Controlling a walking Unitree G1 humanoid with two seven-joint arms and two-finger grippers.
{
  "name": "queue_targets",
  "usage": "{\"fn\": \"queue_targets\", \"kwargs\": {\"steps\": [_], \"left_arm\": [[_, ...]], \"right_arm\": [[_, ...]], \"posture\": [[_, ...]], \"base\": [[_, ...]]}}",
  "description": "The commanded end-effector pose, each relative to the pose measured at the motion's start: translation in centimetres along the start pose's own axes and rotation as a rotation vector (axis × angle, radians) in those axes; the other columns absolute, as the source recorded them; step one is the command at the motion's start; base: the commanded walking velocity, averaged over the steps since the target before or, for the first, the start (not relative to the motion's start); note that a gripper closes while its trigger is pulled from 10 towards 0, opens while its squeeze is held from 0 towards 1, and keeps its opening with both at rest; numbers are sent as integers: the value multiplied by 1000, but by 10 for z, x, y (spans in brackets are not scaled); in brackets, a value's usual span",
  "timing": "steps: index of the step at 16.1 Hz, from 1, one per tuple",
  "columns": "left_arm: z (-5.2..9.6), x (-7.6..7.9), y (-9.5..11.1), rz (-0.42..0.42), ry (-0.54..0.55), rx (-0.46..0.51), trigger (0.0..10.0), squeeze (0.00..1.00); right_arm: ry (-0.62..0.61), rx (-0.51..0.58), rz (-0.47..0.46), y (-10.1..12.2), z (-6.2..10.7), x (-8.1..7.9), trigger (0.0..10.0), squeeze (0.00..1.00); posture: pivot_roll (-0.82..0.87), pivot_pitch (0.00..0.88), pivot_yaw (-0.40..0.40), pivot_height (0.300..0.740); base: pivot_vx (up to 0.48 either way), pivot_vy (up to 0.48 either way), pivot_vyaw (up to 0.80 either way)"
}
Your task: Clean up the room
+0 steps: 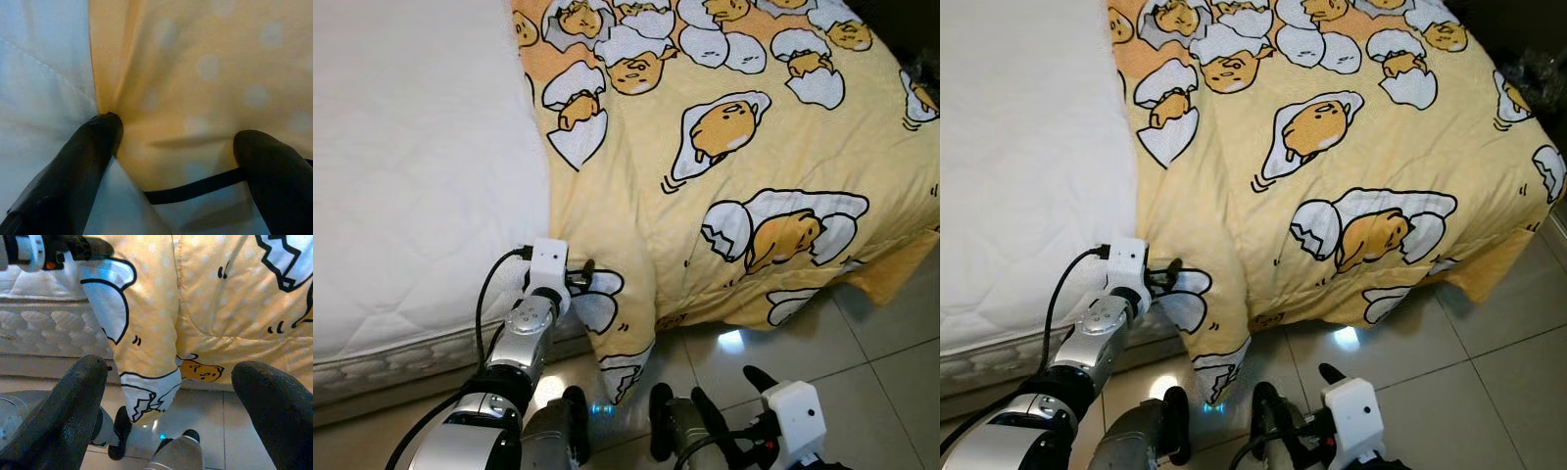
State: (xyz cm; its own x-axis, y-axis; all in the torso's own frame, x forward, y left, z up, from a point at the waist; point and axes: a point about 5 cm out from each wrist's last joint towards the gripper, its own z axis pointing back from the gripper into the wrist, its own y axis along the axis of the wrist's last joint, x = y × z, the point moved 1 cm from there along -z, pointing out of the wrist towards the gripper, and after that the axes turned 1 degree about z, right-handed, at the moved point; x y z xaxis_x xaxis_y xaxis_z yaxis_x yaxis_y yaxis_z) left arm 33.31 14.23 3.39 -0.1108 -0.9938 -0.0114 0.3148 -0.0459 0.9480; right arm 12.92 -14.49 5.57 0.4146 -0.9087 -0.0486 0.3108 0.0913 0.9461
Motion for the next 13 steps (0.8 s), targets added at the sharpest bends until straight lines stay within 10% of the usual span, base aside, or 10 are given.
{"fn": "queue_targets", "kwargs": {"steps": [1, 6, 7, 13], "left_arm": [[7, -3, -23, 40, 22, -85, 10000, 0], [15, 19, -47, 142, -77, -186, 10000, 0], [17, 20, -50, 156, -91, -196, 0, 0], [23, 10, -60, 20, -77, -221, 0, 0]], "right_arm": [[2, -24, -8, -3, 3, -2, 10000, 0], [4, -28, -9, -2, 0, -2, 10000, 0], [6, -30, -9, -3, 0, -3, 10000, 0], [4, -33, -11, -2, -1, -4, 10000, 0]], "posture": [[-222, 344, -32, 740], [-210, 326, -26, 740], [-211, 323, -26, 740], [-203, 328, -20, 740]], "base": [[0, 0, 0], [0, 0, 0], [0, 0, 0], [0, 0, 0]]}}
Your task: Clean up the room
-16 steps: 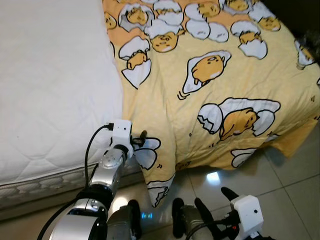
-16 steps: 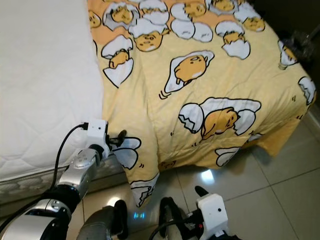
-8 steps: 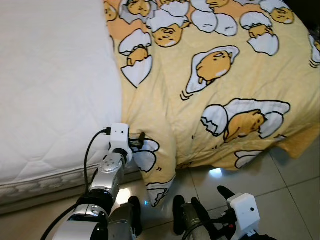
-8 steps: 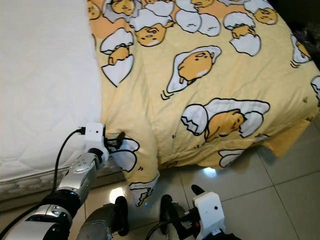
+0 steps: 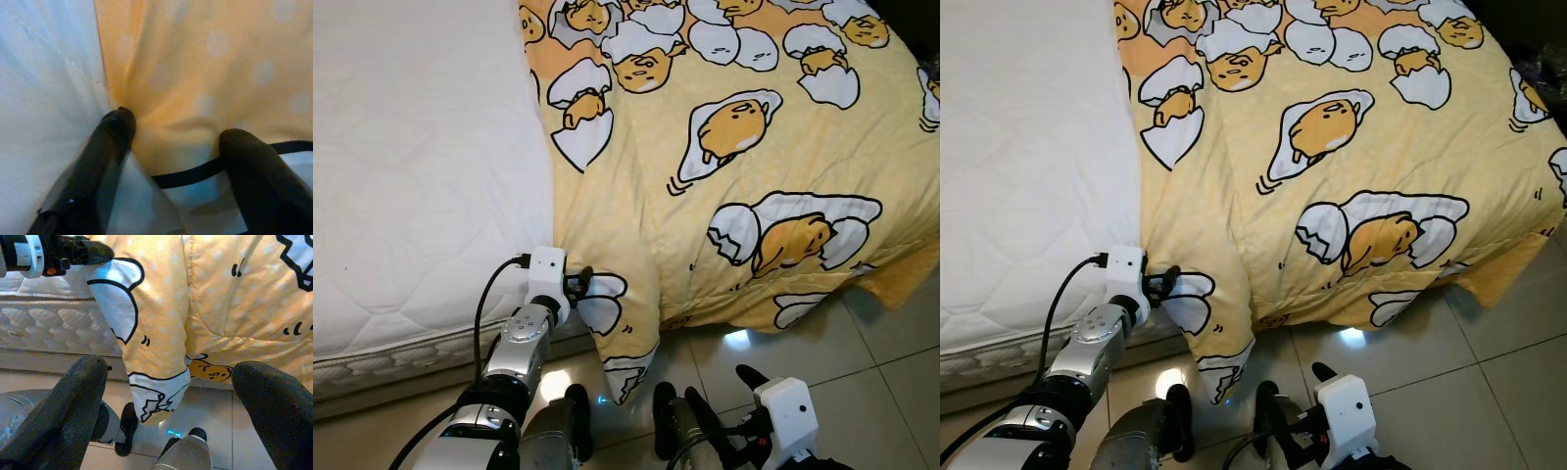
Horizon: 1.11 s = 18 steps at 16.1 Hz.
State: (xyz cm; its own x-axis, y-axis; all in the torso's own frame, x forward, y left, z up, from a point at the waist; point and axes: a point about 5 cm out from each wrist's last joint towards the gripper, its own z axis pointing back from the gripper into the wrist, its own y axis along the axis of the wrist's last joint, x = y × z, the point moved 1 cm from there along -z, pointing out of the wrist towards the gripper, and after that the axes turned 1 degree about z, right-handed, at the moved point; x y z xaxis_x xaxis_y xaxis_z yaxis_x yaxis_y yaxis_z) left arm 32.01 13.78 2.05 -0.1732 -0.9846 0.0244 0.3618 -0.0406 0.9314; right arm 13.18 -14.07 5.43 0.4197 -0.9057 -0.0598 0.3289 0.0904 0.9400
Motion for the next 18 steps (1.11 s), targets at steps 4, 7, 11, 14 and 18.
{"fn": "queue_targets", "kwargs": {"steps": [4, 7, 11, 14, 18], "left_arm": [[9, 23, -38, -126, -95, -143, 0, 0], [5, 24, -36, -28, -73, -159, 0, 0], [5, 10, -33, -46, -42, -159, 0, 0], [9, -8, -37, -100, 0, -185, 0, 0], [23, -51, -45, -241, 93, -233, 0, 0]], "right_arm": [[-8, -16, -11, -2, 2, -4, 10000, 0], [-9, -9, -12, 0, 2, -3, 10000, 0], [10, -13, -9, -1, 3, -2, 10000, 0], [9, -12, -9, -1, 2, -2, 10000, 0], [10, -12, -12, -1, 0, -3, 10000, 0]], "posture": [[-206, 332, -18, 740], [-210, 330, -18, 740], [-208, 323, -17, 740], [-203, 321, -12, 740], [-193, 322, -5, 740]], "base": [[0, 0, 0], [0, 0, 0], [0, 0, 0], [0, 0, 0], [0, 0, 0]]}}
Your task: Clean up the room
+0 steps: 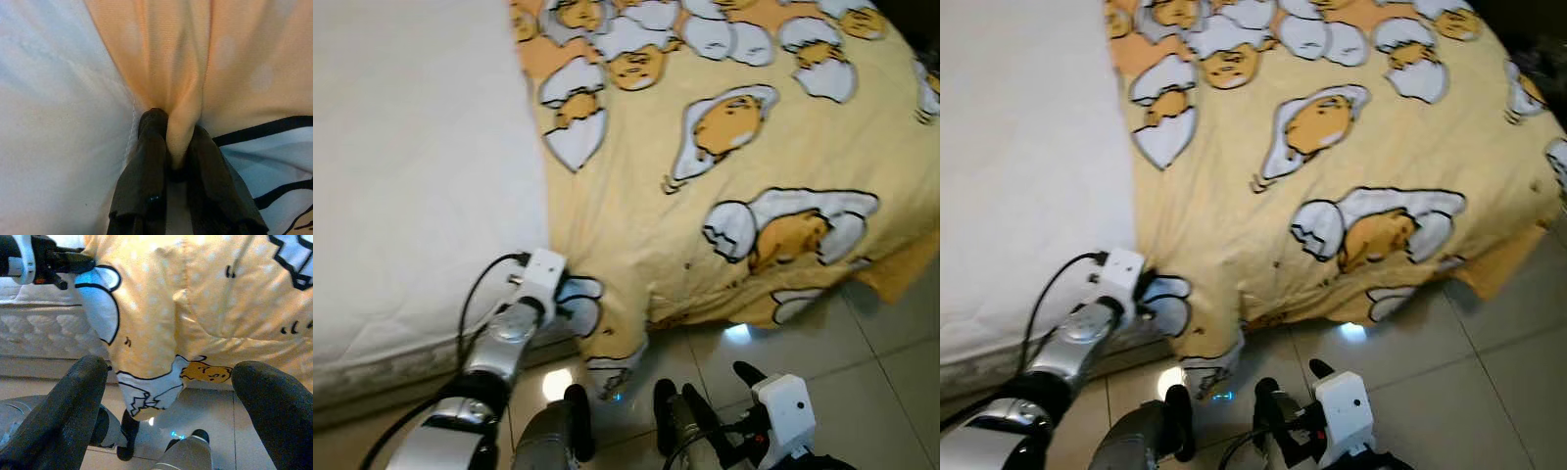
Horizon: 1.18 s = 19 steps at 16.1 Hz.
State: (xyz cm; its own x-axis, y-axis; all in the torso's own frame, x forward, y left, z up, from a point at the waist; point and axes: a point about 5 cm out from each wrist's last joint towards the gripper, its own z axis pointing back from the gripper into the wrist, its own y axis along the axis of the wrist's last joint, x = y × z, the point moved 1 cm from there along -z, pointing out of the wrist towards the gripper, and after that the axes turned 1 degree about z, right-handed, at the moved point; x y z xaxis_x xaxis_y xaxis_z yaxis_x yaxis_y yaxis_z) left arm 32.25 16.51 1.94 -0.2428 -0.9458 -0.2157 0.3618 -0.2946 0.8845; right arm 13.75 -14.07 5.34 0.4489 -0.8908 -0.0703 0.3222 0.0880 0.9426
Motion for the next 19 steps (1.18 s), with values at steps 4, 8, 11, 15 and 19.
{"fn": "queue_targets", "kwargs": {"steps": [4, 8, 11, 15, 19], "left_arm": [[119, -60, -149, 93, 467, -359, 0, 0], [118, -60, -145, 42, 489, -354, 1020, 0], [113, -59, -92, 109, 550, -100, 10000, 345], [113, -59, -71, 163, 568, -19, 10000, 0], [125, -57, -22, 195, 547, 131, 10000, 0]], "right_arm": [[364, -51, 144, 19, -47, 11, 10000, 0], [384, -48, 141, 18, -51, 14, 10000, 0], [386, -24, 132, 23, -56, 17, 10000, 0], [335, 13, 112, 25, -71, 20, 10000, 0], [309, 85, 62, 34, -106, 7, 10000, 0]], "posture": [[64, 316, -358, 740], [65, 312, -360, 740], [73, 304, -355, 740], [114, 285, -344, 740], [253, 254, -301, 740]], "base": [[0, 0, 0], [0, 0, 0], [0, 0, 0], [0, 0, 0], [0, 0, 0]]}}
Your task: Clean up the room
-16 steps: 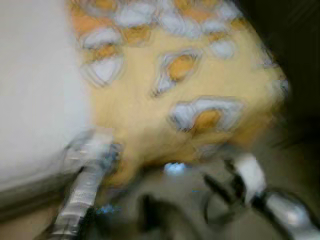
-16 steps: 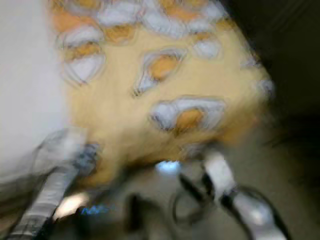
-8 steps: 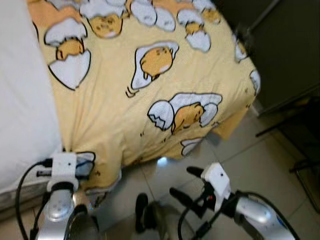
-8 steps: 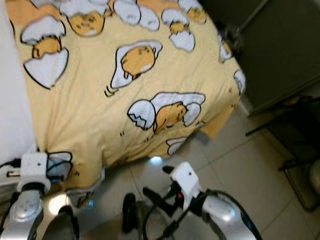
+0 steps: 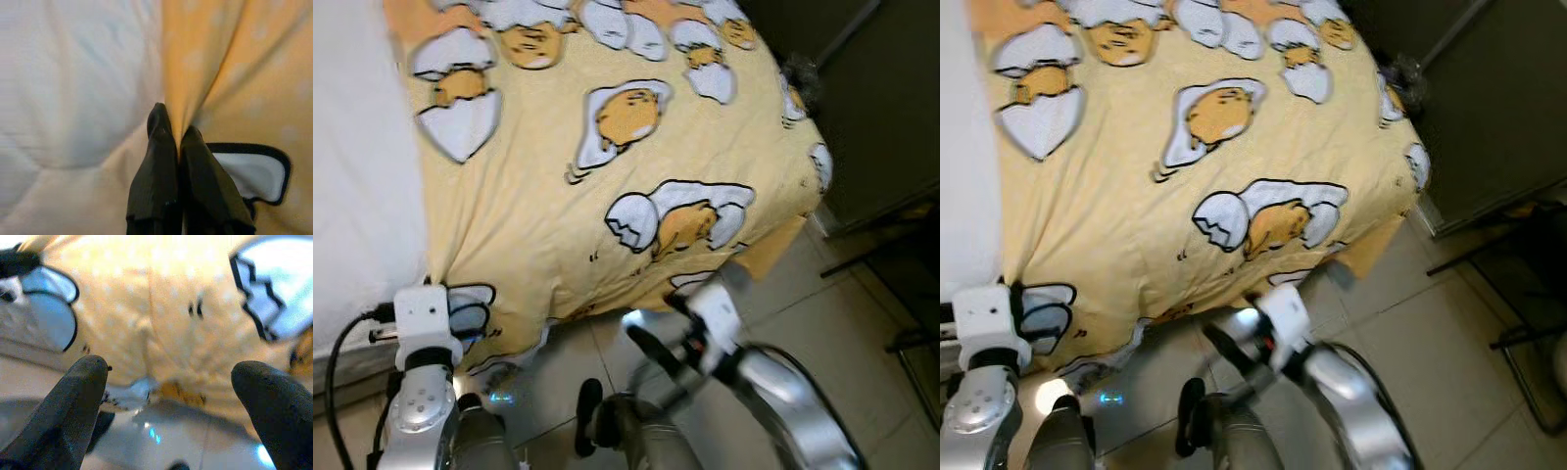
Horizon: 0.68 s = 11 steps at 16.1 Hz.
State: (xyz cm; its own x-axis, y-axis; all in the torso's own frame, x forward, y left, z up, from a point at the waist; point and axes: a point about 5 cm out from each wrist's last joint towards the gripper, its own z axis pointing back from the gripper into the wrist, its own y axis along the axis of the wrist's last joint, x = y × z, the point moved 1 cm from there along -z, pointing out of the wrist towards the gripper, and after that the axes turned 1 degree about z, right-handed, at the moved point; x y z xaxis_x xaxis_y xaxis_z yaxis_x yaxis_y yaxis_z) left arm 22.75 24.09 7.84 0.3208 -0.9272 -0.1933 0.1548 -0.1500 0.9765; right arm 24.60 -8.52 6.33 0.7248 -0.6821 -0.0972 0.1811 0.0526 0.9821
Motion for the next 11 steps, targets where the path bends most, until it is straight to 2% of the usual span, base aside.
{"fn": "queue_targets", "kwargs": {"steps": [1, 3, 6, 7, 8, 9, 11], "left_arm": [[10, -3, -10, -14, -3, -70, 10000, 0], [11, -8, 6, -35, -24, -53, 10000, 0], [7, -19, 19, -80, -45, -43, 10000, 0], [5, -24, 32, -120, -76, -31, 10000, 0], [5, -26, 34, -124, -76, -34, 10000, 0], [8, -27, 26, -118, -72, -84, 10000, 0], [14, -21, 11, -82, -69, -137, 10000, 0]], "right_arm": [[-35, -45, -7, -14, 5, 4, 10000, 0], [-45, -13, -24, -13, -12, 3, 10000, 0], [-58, 14, -50, -14, -26, -1, 10000, 0], [-82, 27, -78, -19, -32, -5, 10000, 0], [-81, 28, -80, -20, -33, -7, 10000, 0], [-69, 29, -84, -23, -35, -13, 10000, 0], [-61, 29, -77, -24, -34, -14, 10000, 0]], "posture": [[277, 250, -290, 740], [330, 241, -261, 740], [399, 232, -188, 740], [415, 228, -168, 740], [419, 226, -162, 740], [413, 220, -171, 740], [404, 216, -183, 740]], "base": [[0, 0, 0], [0, 0, 0], [0, 0, 0], [0, 0, 0], [0, 0, 0], [0, 0, 0], [0, 0, 0]]}}
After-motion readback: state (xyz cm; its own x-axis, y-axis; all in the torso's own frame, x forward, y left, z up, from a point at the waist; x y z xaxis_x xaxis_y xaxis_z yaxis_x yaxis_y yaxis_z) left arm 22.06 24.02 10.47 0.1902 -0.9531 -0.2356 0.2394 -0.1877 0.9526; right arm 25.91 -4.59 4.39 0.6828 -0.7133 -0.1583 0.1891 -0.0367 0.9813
